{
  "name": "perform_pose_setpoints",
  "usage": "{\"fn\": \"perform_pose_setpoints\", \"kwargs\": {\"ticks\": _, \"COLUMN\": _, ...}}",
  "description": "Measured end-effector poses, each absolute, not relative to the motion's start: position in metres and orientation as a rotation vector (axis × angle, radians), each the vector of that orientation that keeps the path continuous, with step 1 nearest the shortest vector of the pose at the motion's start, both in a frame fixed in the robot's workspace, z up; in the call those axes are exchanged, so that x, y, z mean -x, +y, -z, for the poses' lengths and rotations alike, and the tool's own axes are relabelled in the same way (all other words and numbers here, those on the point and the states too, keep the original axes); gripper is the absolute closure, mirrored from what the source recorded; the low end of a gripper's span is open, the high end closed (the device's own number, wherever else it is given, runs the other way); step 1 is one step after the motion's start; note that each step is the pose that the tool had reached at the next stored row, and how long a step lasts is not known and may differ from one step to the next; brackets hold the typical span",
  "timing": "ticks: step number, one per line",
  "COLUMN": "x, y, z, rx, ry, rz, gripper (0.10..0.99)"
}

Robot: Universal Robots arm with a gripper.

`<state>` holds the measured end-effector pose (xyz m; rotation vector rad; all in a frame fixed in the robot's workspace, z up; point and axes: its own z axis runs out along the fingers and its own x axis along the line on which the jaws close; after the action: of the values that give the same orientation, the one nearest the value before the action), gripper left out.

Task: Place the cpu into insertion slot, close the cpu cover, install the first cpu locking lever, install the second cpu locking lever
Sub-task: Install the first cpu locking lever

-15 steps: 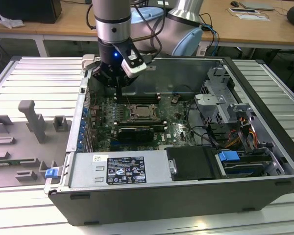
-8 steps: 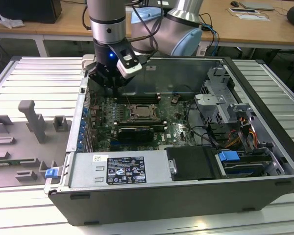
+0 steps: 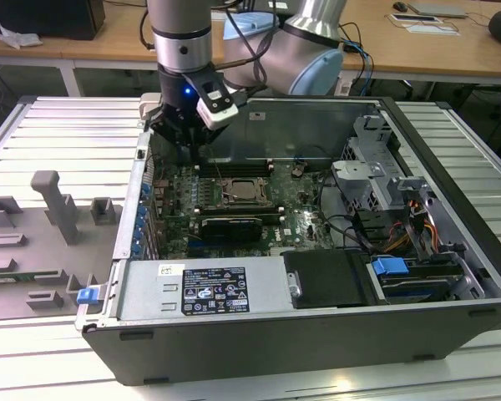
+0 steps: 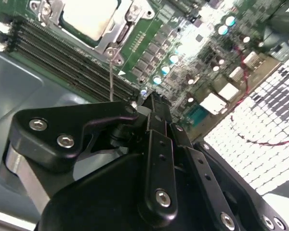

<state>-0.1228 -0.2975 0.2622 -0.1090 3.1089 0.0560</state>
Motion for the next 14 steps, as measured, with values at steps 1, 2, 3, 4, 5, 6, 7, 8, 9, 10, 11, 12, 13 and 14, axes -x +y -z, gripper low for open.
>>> {"fn": "perform_pose_setpoints", "kwargs": {"ticks": 1, "x": 0.118, "y": -0.295, "z": -0.261, "rx": 0.109, "ry": 3.109, "rz": -0.056, "gripper": 0.980}}
{"fn": "perform_pose_setpoints", "kwargs": {"ticks": 2, "x": 0.116, "y": -0.293, "z": -0.261, "rx": 0.109, "ry": 3.109, "rz": -0.056, "gripper": 0.980}}
{"fn": "perform_pose_setpoints", "kwargs": {"ticks": 3, "x": 0.116, "y": -0.292, "z": -0.260, "rx": 0.109, "ry": 3.109, "rz": -0.056, "gripper": 0.980}}
{"fn": "perform_pose_setpoints", "kwargs": {"ticks": 4, "x": 0.114, "y": -0.292, "z": -0.260, "rx": 0.109, "ry": 3.109, "rz": -0.056, "gripper": 0.980}}
{"fn": "perform_pose_setpoints", "kwargs": {"ticks": 5, "x": 0.113, "y": -0.292, "z": -0.260, "rx": 0.109, "ry": 3.109, "rz": -0.056, "gripper": 0.980}}
{"fn": "perform_pose_setpoints", "kwargs": {"ticks": 6, "x": 0.110, "y": -0.291, "z": -0.259, "rx": 0.109, "ry": 3.109, "rz": -0.056, "gripper": 0.980}}
{"fn": "perform_pose_setpoints", "kwargs": {"ticks": 7, "x": 0.105, "y": -0.291, "z": -0.259, "rx": 0.108, "ry": 3.109, "rz": -0.056, "gripper": 0.980}}
{"fn": "perform_pose_setpoints", "kwargs": {"ticks": 8, "x": 0.104, "y": -0.290, "z": -0.259, "rx": 0.108, "ry": 3.109, "rz": -0.056, "gripper": 0.980}}
{"fn": "perform_pose_setpoints", "kwargs": {"ticks": 9, "x": 0.101, "y": -0.290, "z": -0.259, "rx": 0.108, "ry": 3.109, "rz": -0.056, "gripper": 0.980}}
{"fn": "perform_pose_setpoints", "kwargs": {"ticks": 10, "x": 0.098, "y": -0.290, "z": -0.259, "rx": 0.108, "ry": 3.109, "rz": -0.056, "gripper": 0.980}}
{"fn": "perform_pose_setpoints", "kwargs": {"ticks": 11, "x": 0.097, "y": -0.290, "z": -0.259, "rx": 0.108, "ry": 3.109, "rz": -0.056, "gripper": 0.980}}
{"fn": "perform_pose_setpoints", "kwargs": {"ticks": 12, "x": 0.096, "y": -0.290, "z": -0.259, "rx": 0.108, "ry": 3.109, "rz": -0.056, "gripper": 0.980}}
{"fn": "perform_pose_setpoints", "kwargs": {"ticks": 13, "x": 0.096, "y": -0.290, "z": -0.259, "rx": 0.108, "ry": 3.109, "rz": -0.056, "gripper": 0.980}}
{"fn": "perform_pose_setpoints", "kwargs": {"ticks": 14, "x": 0.096, "y": -0.290, "z": -0.259, "rx": 0.108, "ry": 3.109, "rz": -0.056, "gripper": 0.980}}
